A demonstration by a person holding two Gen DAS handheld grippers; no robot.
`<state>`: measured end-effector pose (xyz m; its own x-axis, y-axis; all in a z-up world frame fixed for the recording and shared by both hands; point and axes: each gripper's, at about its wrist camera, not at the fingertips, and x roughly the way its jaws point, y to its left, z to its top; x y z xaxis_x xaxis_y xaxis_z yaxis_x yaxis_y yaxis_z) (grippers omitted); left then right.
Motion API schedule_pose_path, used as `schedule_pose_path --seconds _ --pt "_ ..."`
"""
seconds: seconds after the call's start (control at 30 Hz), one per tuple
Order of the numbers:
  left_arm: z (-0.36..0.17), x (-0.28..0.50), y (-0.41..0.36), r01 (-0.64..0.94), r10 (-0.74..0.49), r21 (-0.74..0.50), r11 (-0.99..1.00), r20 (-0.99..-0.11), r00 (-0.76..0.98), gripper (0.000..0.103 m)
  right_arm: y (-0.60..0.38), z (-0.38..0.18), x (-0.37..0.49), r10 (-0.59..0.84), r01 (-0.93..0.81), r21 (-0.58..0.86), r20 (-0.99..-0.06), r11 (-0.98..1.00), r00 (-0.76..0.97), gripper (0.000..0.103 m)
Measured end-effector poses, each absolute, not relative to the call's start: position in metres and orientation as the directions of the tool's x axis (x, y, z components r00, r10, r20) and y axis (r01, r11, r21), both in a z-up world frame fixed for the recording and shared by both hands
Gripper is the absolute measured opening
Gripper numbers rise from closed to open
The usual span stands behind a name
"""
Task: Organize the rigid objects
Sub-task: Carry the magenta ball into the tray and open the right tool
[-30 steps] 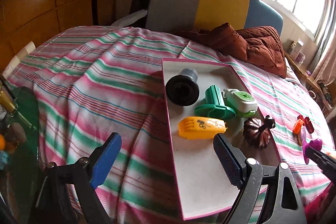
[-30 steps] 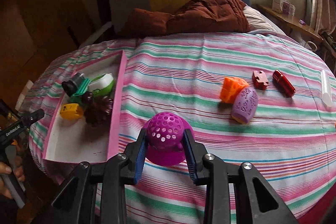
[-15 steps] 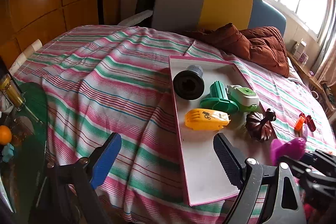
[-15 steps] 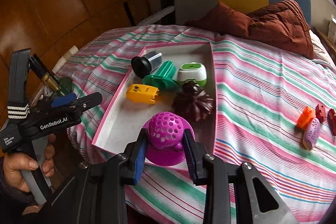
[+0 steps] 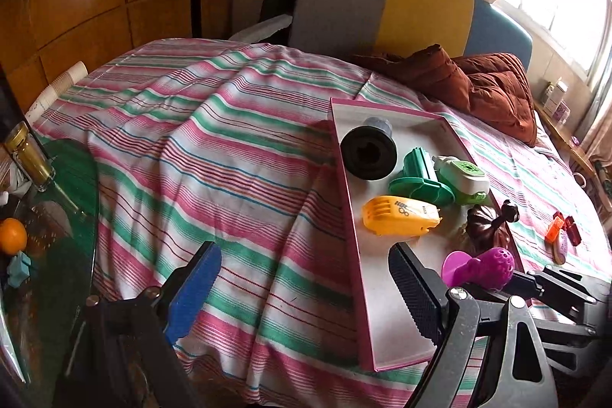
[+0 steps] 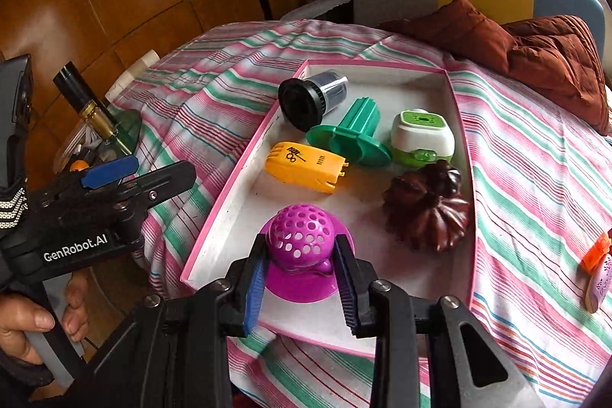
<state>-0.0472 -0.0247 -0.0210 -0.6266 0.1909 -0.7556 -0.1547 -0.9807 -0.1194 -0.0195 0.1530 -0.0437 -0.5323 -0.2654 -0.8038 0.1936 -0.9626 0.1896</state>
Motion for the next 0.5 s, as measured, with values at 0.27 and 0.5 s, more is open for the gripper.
schedule_pose_path --seconds 0.27,0.5 --pt "-0.025 -0.048 -0.032 -0.134 0.183 -0.127 -0.983 -0.761 -0.622 0.090 0.146 -0.052 -0.028 -0.258 0.198 0.179 -0.815 -0.964 -0.518 0.033" --pt "-0.027 -0.046 -0.045 -0.104 0.163 -0.126 -0.987 -0.762 -0.626 0.090 0.134 -0.059 -0.042 -0.250 0.214 0.161 -0.824 -0.964 -0.509 0.033"
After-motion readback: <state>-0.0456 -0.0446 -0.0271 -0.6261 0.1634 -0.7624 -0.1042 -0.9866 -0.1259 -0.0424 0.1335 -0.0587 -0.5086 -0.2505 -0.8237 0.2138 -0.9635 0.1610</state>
